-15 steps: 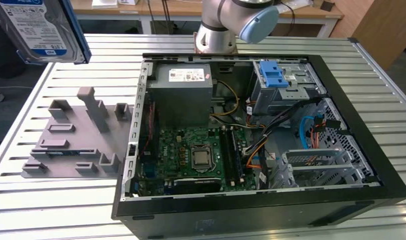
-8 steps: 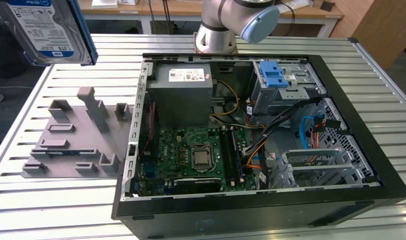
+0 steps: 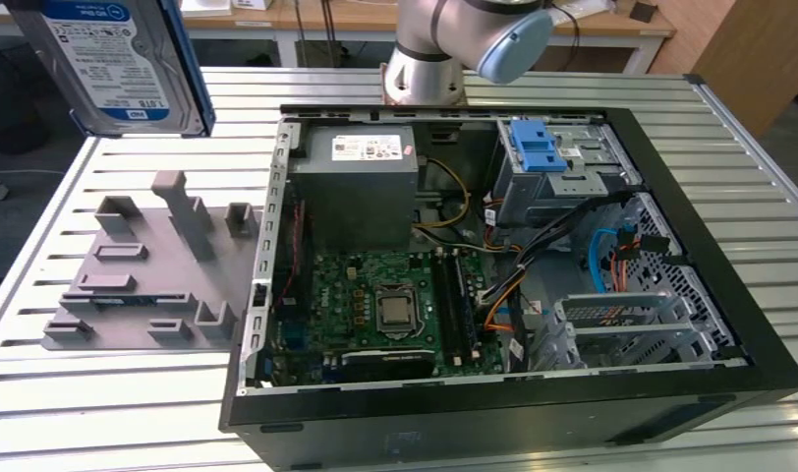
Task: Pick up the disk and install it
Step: 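Pick up the disk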
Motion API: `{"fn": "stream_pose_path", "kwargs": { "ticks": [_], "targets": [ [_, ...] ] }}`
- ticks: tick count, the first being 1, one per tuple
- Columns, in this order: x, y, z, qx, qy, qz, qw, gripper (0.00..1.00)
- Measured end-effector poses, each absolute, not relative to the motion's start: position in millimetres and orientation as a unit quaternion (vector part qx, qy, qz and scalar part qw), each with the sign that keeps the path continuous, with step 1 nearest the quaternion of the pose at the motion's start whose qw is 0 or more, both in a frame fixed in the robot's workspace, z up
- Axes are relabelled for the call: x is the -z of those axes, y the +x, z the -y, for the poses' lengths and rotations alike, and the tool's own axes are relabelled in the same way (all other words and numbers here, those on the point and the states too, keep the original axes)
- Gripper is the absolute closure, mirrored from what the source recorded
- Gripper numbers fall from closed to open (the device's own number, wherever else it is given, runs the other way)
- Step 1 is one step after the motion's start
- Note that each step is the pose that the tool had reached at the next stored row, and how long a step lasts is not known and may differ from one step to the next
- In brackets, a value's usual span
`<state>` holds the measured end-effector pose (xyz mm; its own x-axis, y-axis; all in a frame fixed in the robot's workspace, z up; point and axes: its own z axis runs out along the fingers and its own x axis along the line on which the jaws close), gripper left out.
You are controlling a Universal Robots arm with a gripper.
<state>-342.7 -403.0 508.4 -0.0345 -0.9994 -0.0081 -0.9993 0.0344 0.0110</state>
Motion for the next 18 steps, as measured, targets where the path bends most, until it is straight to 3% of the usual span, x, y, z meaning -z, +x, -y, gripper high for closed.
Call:
{"fn": "stream_pose_path", "kwargs": {
  "ticks": [18],
  "targets": [
    [-508.4,-307.9,413.8,0.007,0.695,0.719,0.002,0.64]
  ]
}}
